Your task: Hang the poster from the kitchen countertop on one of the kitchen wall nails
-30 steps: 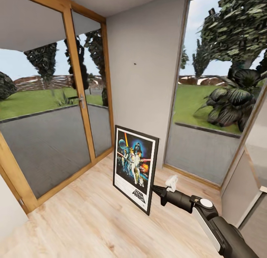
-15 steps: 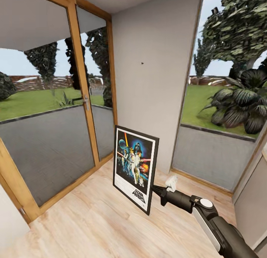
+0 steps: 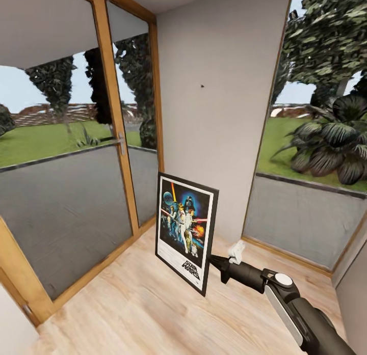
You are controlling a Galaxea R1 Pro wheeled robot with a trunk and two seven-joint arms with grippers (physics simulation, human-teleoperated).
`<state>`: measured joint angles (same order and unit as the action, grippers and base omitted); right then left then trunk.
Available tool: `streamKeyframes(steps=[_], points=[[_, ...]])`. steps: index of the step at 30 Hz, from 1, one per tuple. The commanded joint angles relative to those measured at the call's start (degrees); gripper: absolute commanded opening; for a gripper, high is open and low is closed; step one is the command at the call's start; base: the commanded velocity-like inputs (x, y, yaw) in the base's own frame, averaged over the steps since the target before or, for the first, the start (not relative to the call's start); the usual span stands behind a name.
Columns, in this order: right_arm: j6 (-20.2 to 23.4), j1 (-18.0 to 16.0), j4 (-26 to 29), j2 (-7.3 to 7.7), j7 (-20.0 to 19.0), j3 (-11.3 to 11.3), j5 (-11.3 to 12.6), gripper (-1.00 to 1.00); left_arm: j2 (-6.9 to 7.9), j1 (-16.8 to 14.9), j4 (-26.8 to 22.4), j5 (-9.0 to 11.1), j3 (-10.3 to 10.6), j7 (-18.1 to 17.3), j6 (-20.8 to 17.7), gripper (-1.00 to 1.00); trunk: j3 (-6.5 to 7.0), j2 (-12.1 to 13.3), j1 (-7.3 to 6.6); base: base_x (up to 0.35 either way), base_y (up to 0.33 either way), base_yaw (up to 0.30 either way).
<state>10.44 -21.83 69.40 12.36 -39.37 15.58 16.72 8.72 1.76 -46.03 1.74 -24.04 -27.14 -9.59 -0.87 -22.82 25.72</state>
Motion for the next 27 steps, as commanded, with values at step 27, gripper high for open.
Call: streamKeyframes(steps=[27], points=[[0.63,-0.06,-0.06,0.04,-0.18,0.12,0.77,-1.00,-0.02,0.00,0.68,0.19,-0.13,-0.29,-0.51,1.00,0.57,-0.10,0.06,0.234,0.296,-0.265]])
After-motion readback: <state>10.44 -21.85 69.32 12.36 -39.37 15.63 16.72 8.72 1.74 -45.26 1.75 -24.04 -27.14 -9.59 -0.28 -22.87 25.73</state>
